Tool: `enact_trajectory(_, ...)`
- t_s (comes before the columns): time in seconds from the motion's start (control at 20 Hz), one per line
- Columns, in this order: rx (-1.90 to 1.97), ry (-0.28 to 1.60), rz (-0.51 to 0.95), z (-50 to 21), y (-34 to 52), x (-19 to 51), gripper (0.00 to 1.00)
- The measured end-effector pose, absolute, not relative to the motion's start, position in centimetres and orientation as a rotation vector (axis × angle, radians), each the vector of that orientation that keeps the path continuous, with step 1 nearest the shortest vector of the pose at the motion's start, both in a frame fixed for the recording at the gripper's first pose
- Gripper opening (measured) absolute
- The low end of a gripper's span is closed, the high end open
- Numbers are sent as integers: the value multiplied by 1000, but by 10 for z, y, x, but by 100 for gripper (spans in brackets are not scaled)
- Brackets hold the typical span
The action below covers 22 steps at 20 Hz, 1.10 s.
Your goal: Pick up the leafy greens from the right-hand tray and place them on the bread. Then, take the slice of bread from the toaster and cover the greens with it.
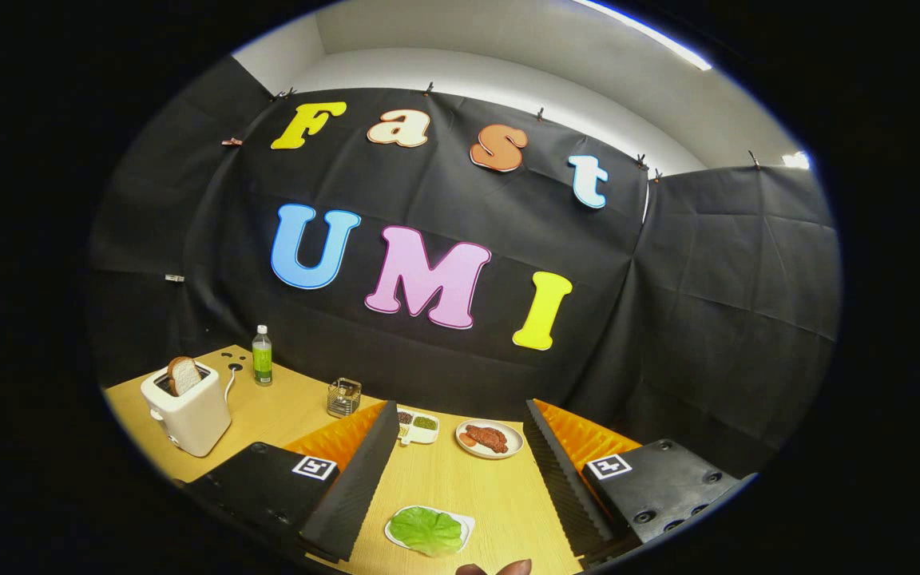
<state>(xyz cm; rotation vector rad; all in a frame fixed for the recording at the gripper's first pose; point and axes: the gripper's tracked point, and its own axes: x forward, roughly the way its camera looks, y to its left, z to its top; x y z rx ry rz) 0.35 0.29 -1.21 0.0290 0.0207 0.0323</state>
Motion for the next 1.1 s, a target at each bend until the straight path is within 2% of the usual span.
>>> enact_trajectory(0.3,34,64,68,-29,4,10,97)
enact_trajectory(0.6,77,336,221,-120,23,13,98)
enact_trajectory(1.1,64,639,381,-272,36,24,97)
